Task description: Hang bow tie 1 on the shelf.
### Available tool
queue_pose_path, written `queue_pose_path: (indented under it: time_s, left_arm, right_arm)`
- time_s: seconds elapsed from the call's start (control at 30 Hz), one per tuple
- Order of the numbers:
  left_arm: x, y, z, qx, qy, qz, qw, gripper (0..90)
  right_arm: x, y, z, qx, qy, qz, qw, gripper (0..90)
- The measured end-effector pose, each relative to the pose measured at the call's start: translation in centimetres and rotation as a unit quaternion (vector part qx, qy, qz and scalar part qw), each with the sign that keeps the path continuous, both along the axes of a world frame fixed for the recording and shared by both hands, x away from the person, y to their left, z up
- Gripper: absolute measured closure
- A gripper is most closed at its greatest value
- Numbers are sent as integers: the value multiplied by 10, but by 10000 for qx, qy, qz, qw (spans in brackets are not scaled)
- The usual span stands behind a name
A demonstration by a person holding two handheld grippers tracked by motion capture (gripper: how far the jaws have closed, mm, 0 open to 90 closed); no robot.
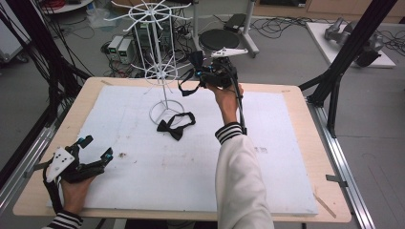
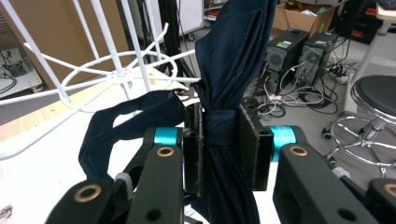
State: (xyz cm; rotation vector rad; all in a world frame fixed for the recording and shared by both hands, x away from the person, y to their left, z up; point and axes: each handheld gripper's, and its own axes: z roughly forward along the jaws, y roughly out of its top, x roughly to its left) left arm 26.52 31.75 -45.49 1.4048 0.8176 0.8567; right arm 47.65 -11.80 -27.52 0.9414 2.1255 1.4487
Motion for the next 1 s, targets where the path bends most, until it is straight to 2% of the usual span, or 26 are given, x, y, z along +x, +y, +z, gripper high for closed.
queue_pose_path:
  time_s: [0.17,0.67,1.0]
  left_arm:
    - [0,0,0,-6,-6,5,10000,131]
    - [0,0,0,-10,-15,7,10000,131]
    - [0,0,0,23,-14,6,10000,131]
  right_arm:
    - [1,0,-2,-15,61,15,10000,734]
    - [-5,-2,4,-105,4,15,9999,734]
    - [-16,-2,14,-177,-150,66,9997,734]
